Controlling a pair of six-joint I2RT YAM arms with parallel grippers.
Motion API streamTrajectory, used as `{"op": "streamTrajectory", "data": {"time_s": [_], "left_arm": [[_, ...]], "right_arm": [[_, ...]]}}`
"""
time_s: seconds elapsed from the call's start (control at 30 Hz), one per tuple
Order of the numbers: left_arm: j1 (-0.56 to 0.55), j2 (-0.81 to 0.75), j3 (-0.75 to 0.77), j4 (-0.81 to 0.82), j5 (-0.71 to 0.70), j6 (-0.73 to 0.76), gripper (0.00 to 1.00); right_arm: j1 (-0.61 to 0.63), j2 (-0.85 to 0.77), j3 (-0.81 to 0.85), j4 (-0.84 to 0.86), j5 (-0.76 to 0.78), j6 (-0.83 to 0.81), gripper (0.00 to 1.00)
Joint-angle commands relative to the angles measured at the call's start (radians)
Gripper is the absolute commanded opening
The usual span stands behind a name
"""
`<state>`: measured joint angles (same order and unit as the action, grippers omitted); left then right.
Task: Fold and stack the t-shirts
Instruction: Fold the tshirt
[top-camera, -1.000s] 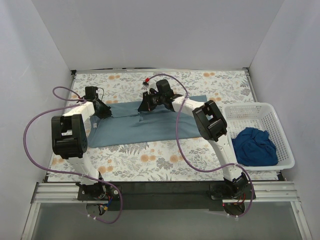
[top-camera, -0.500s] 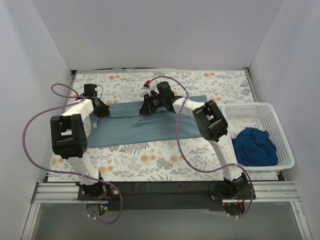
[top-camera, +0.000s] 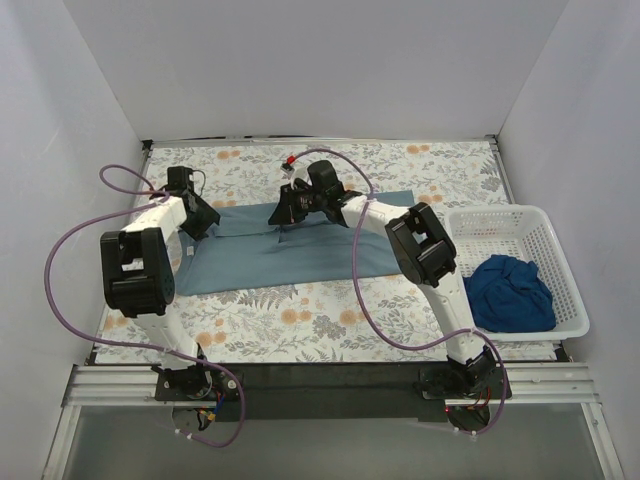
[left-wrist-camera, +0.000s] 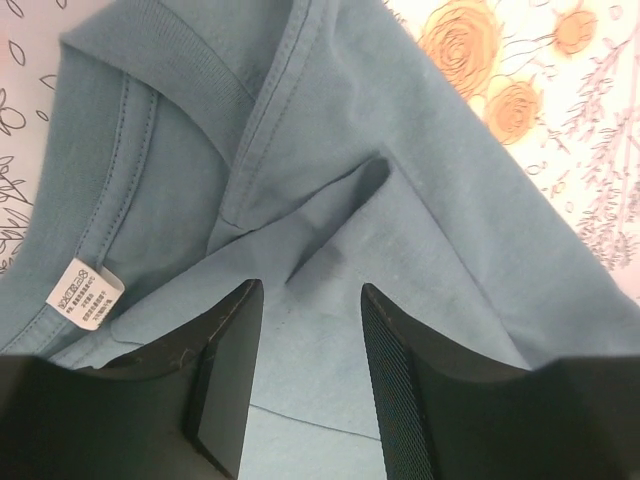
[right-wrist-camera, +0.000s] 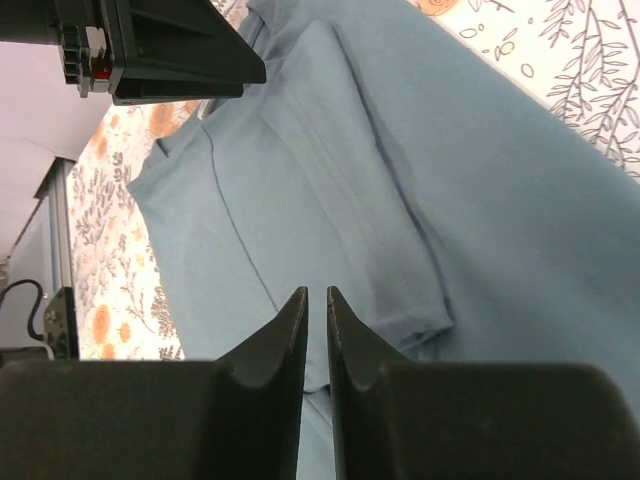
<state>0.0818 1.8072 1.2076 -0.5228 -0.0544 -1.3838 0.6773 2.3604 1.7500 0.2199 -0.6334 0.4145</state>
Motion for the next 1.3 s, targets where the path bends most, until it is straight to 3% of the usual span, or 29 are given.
{"op": "streamTrajectory", "data": {"time_s": [0.0, 0.2, 0.37, 0.53, 0.67, 0.8, 1.07, 1.27], "left_arm": [[-0.011, -0.08, 0.029, 0.018, -0.028, 0.002, 0.42], [-0.014, -0.057, -0.016, 0.024, -0.035, -0.02, 0.4], [-0.014, -0.04, -0.014, 0.027, -0.025, -0.012, 0.39], [-0.027, -0.084, -0.017, 0.021, -0.025, -0.004, 0.41], [-0.04, -0.141, -0.054, 0.003, -0.038, -0.012, 0.43], [-0.045, -0.213, -0.138, -0.011, -0.053, -0.023, 0.44], [-0.047, -0.33, -0.304, -0.022, -0.071, -0.05, 0.44], [-0.045, -0.287, -0.322, -0.02, -0.068, -0.067, 0.44]], "right_arm": [[0.005, 0.002, 0.046, 0.065, -0.032, 0.061, 0.19], [-0.001, 0.079, 0.054, 0.072, -0.031, 0.093, 0.19], [-0.022, 0.08, -0.043, 0.114, 0.041, 0.09, 0.19], [-0.038, 0.047, -0.047, 0.113, 0.012, 0.06, 0.2], [-0.05, -0.103, -0.115, 0.105, -0.015, 0.023, 0.24], [-0.088, -0.304, -0.364, 0.04, 0.035, -0.046, 0.28], [-0.191, -0.66, -0.713, -0.261, 0.391, -0.19, 0.29], [-0.205, -0.701, -0.785, -0.393, 0.534, -0.249, 0.31]]}}
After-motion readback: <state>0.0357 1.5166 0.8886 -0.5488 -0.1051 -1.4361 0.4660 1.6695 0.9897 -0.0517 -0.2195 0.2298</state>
